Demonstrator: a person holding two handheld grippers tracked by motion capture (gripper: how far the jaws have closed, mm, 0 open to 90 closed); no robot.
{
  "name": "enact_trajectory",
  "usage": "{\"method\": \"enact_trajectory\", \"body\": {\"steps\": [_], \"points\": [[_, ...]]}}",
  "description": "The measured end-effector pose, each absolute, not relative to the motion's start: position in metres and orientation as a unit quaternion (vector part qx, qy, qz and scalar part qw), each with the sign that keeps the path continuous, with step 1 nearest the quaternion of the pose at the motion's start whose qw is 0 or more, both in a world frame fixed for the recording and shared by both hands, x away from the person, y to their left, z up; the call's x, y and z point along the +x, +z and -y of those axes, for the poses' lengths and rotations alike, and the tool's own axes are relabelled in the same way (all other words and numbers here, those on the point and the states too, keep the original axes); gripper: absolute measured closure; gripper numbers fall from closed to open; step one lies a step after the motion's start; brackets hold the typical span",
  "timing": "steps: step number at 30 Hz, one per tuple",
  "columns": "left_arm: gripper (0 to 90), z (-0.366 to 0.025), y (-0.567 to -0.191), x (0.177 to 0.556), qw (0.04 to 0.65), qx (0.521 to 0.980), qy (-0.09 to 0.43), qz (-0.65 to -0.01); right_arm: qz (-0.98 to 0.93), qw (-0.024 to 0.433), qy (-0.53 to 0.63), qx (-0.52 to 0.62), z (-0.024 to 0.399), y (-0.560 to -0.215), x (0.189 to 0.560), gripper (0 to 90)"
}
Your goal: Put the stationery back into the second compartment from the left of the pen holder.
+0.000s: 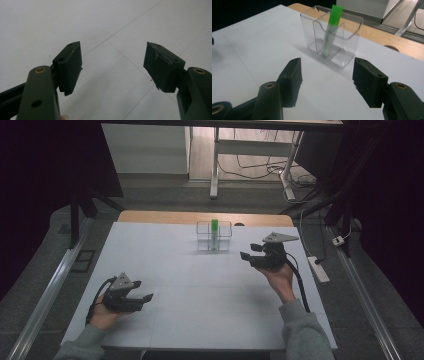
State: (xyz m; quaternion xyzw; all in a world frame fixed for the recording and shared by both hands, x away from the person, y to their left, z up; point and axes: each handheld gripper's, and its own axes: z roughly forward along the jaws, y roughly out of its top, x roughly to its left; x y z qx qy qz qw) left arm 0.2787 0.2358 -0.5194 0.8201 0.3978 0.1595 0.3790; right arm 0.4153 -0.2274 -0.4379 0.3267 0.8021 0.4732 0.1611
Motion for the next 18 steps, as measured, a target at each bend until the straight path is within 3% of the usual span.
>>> {"method": "enact_trajectory", "body": {"steps": [18], "points": [[30.6, -0.235, -0.519, 0.279, 0.38, 0.819, 0.157, -0.4, -0.81, 0.167, 0.438, 0.353, 0.291, -0.479, 0.354, 40.1]]}}
